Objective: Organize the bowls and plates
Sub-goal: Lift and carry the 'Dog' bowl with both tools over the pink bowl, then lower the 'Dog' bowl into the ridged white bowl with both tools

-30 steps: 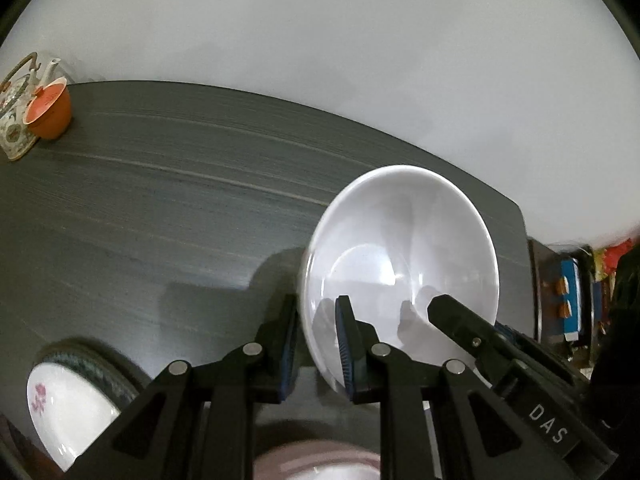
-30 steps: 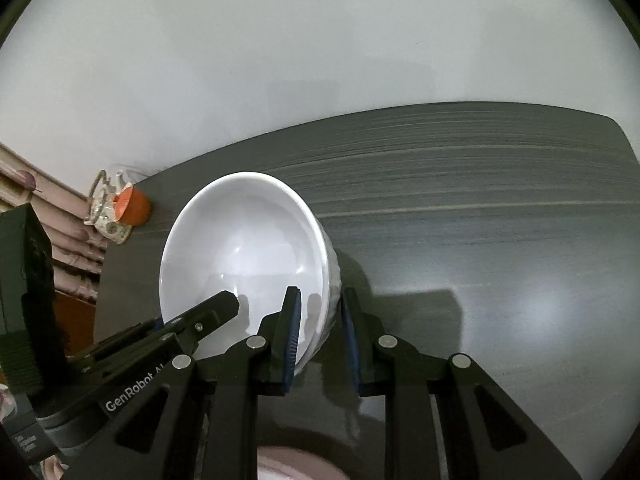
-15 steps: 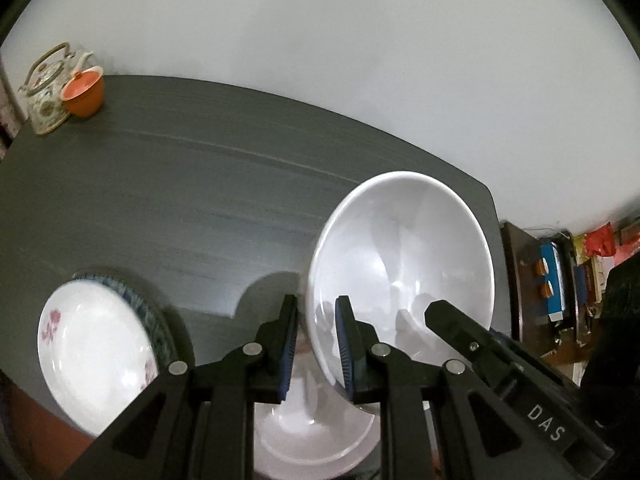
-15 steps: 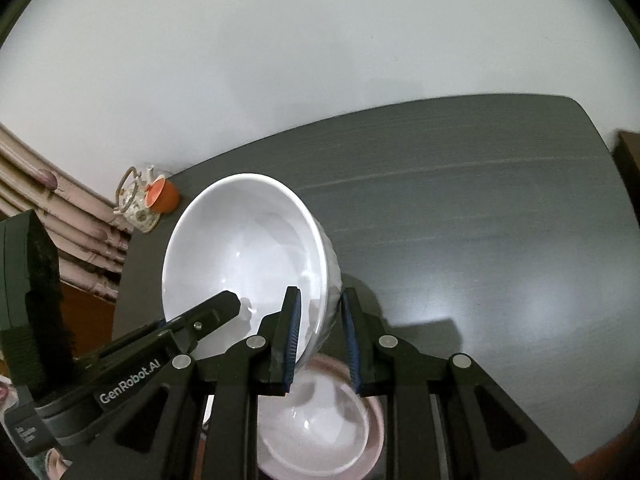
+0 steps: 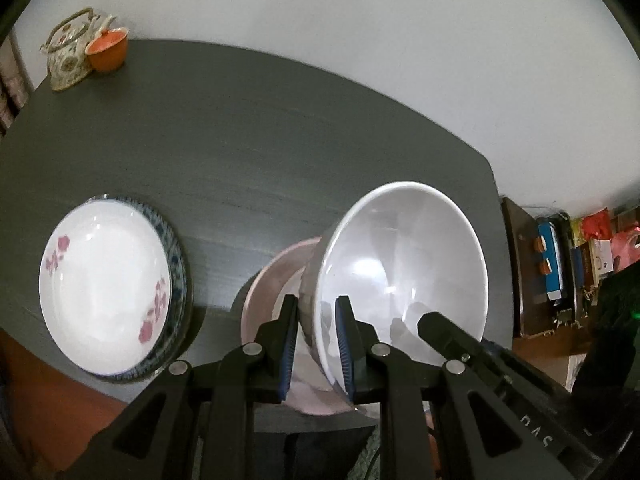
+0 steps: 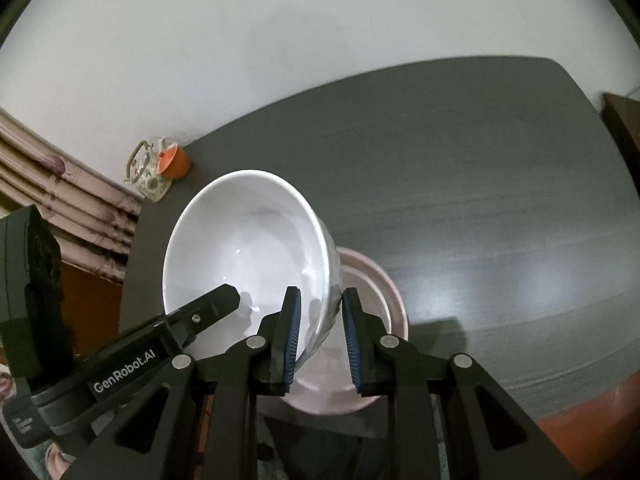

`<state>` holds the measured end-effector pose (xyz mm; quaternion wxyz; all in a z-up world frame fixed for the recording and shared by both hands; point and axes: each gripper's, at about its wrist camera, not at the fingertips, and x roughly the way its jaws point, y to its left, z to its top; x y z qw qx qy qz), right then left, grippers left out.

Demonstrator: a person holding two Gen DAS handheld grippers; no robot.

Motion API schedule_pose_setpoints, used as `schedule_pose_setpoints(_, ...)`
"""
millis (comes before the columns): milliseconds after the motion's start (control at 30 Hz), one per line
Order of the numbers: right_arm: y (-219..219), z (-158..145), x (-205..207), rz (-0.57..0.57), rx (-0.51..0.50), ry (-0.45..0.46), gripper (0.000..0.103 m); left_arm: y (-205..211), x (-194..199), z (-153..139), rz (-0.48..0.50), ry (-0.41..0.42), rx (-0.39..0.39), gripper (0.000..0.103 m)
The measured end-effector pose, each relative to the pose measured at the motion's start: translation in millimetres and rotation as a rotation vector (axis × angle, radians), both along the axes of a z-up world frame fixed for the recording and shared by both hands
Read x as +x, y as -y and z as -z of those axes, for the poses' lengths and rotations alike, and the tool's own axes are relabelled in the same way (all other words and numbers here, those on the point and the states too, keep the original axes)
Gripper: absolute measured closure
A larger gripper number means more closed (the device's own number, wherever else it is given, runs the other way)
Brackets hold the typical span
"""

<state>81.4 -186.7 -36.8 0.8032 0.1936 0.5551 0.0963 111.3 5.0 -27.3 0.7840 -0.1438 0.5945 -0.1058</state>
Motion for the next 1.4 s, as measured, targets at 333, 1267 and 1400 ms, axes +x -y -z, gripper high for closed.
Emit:
schedule_pose_setpoints(333, -10, 28, -17, -0.001, -0.003, -0.071, 0.082, 8, -17, 24, 0.016, -0.036, 0.039, 0.084)
schedule_pose_setpoints(1267, -4, 49, -26, 0.027, -0.013, -0.115, 0.081, 24, -15, 47, 0.038, -0.066, 0.101, 0.084)
schedule_pose_setpoints(1400, -5, 51, -26, 0.031, -0.014, -0.119, 0.081, 26, -14, 50, 0.041, -0.07, 0.107, 0.084)
